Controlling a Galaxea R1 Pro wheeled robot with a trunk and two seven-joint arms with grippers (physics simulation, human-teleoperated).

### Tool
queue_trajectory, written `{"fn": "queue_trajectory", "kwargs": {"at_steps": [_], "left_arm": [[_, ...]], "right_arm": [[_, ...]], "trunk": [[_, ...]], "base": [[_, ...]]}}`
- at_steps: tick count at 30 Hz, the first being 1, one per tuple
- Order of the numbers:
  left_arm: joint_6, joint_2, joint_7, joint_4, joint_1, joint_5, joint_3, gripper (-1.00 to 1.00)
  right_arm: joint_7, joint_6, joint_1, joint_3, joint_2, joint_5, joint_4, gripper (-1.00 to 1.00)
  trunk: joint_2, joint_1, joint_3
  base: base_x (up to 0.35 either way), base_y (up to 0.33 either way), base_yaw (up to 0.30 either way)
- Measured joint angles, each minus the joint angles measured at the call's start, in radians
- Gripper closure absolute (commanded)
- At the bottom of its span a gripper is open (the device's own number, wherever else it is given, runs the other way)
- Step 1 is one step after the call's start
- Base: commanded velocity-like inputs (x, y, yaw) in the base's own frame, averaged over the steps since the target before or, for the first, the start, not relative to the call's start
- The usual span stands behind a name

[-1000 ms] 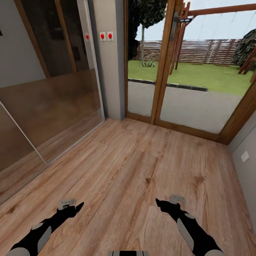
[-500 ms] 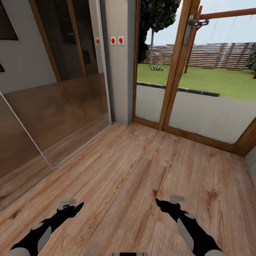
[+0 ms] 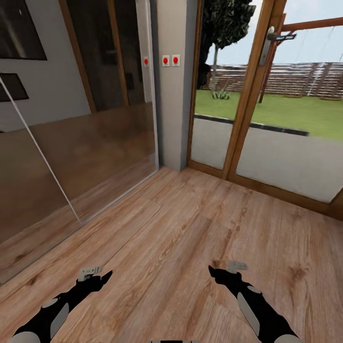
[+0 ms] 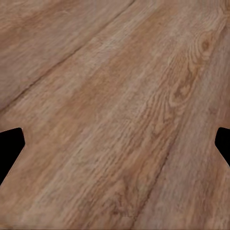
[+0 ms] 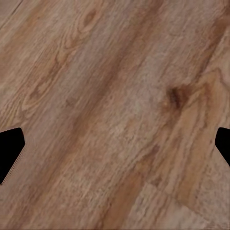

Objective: Pick up the two gym shoes and the two sandals from the corridor floor and place them onto the hallstand (shoe rack) in the corridor, making sure they are on the rack and not on the floor. Arrange them so the two gym shoes are next to each other and the two sandals are next to each other.

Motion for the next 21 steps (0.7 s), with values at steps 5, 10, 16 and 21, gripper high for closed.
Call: {"fn": "queue_trajectory", "kwargs": {"at_steps": [5, 10, 16, 21], "left_arm": [[0.0, 0.0, 0.0, 0.0, 0.0, 0.0, 0.0, -1.0], [0.0, 0.0, 0.0, 0.0, 0.0, 0.0, 0.0, -1.0], [0.0, 0.0, 0.0, 0.0, 0.0, 0.0, 0.0, -1.0], [-0.001, 0.0, 0.0, 0.0, 0.0, 0.001, 0.0, -1.0]], "right_arm": [[0.0, 0.001, 0.0, 0.0, 0.0, 0.0, 0.0, -1.0], [0.0, 0.001, 0.0, 0.0, 0.0, 0.0, 0.0, -1.0], [0.0, 0.001, 0.0, 0.0, 0.0, 0.0, 0.0, -1.0], [0.0, 0.001, 0.0, 0.0, 0.0, 0.0, 0.0, -1.0]], "trunk": [[0.0, 0.0, 0.006], [0.0, 0.0, 0.011], [0.0, 0.0, 0.016], [0.0, 0.0, 0.021]], "base": [[0.0, 0.0, 0.234], [0.0, 0.0, 0.253], [0.0, 0.0, 0.26], [0.0, 0.0, 0.262]]}}
